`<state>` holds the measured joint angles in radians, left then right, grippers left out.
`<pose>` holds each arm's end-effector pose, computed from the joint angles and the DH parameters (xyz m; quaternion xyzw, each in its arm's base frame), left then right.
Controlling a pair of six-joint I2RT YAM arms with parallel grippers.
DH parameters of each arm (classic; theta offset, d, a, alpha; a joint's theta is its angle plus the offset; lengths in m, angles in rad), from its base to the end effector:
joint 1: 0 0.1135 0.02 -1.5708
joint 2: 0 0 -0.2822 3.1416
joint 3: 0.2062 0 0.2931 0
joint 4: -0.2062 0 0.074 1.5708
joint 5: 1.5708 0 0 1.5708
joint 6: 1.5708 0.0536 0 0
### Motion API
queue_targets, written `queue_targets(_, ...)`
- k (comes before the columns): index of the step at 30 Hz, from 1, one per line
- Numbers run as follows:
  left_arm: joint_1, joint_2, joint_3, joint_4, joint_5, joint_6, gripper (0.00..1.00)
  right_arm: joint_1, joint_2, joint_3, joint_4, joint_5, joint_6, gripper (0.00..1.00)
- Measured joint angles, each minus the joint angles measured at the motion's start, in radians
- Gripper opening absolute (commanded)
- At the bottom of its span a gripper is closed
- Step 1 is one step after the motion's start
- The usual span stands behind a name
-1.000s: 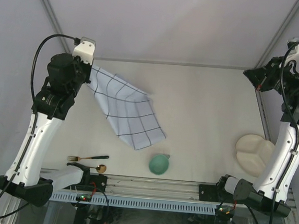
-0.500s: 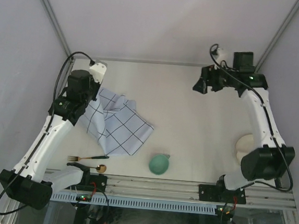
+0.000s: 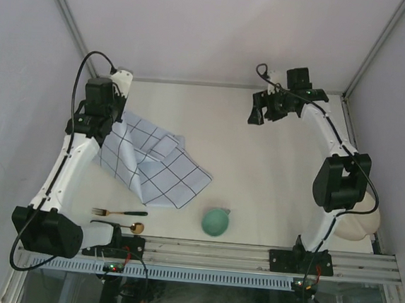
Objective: Set the dinner table for one person
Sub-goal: Flatten out the napkin at the center of the board.
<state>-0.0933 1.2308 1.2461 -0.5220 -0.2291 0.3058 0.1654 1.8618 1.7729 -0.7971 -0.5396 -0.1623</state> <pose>0.3219 -0.0179 0.3827 0.1129 0.8506 0.1514 0.4907 0.4570 0.1042 0.3252 -0.2364 0.8811 0.2516 0.3232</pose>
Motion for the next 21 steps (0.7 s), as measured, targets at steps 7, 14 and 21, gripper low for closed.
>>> queue_targets(7, 0.007, -0.05, -0.118, 0.051, -0.07, -0.003, 0.01, 0.222, -0.003, -0.065, 0.035, 0.104, -0.14, 0.86)
queue_targets(14, 0.076, -0.12, -0.253, 0.028, -0.113, -0.049, 0.0, 0.403, 0.051, 0.003, 0.106, 0.168, -0.319, 0.91)
queue_targets(21, 0.253, -0.096, -0.271, -0.024, -0.069, -0.157, 0.01, 0.422, 0.112, 0.023, 0.215, 0.143, -0.431, 0.94)
